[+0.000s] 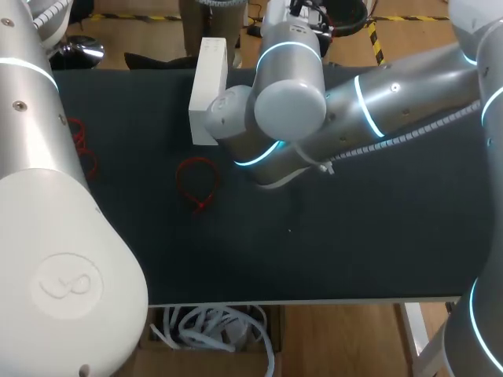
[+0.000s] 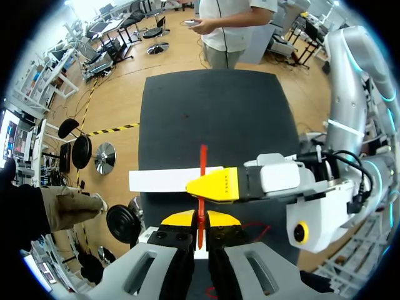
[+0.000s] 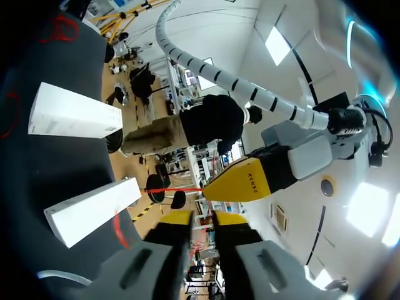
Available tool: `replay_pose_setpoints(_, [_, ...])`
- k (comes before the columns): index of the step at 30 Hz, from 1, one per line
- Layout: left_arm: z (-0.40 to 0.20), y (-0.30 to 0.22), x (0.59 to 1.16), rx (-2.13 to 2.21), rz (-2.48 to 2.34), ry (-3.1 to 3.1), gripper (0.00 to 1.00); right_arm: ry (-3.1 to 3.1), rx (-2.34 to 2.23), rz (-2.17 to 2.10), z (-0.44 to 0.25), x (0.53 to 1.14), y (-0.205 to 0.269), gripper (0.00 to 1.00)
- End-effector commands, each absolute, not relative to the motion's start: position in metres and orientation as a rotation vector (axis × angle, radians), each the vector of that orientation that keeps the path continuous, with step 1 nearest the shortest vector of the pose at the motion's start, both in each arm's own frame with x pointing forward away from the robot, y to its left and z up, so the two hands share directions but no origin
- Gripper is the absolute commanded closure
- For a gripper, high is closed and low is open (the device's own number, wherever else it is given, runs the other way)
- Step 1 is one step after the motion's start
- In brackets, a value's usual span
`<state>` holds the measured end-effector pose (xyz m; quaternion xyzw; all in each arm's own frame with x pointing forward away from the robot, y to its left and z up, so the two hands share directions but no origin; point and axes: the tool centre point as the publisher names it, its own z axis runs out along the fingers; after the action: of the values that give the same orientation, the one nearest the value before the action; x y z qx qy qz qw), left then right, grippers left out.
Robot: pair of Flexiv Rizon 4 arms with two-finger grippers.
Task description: Grab the tape and strap the tape.
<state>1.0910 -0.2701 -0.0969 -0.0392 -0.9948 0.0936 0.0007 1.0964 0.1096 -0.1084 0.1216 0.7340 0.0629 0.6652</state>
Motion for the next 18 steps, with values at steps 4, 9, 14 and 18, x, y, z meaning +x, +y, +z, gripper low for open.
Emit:
replay_pose_setpoints(4, [-0.095, -0.271, 1.092, -0.121, 0.282, -3.121, 1.00, 1.670, 0.276, 0.153, -0.105, 1.096, 0.107, 0.00])
replay_pose_setpoints(9, [-0.095, -0.271, 1.092, -0.121, 0.282, -3.121, 1.00, 1.669, 0.275, 0.160, -0.105, 1.094, 0.106, 0.00])
replay_pose_setpoints(14, [-0.095, -0.271, 1.092, -0.121, 0.282, -3.121, 1.00, 1.678, 0.274, 0.177, -0.105, 1.089, 0.100, 0.00])
replay_pose_setpoints(18, [-0.095, -0.271, 1.092, -0.121, 0.282, -3.121, 1.00, 1.693, 0.262, 0.201, -0.107, 1.083, 0.097, 0.00])
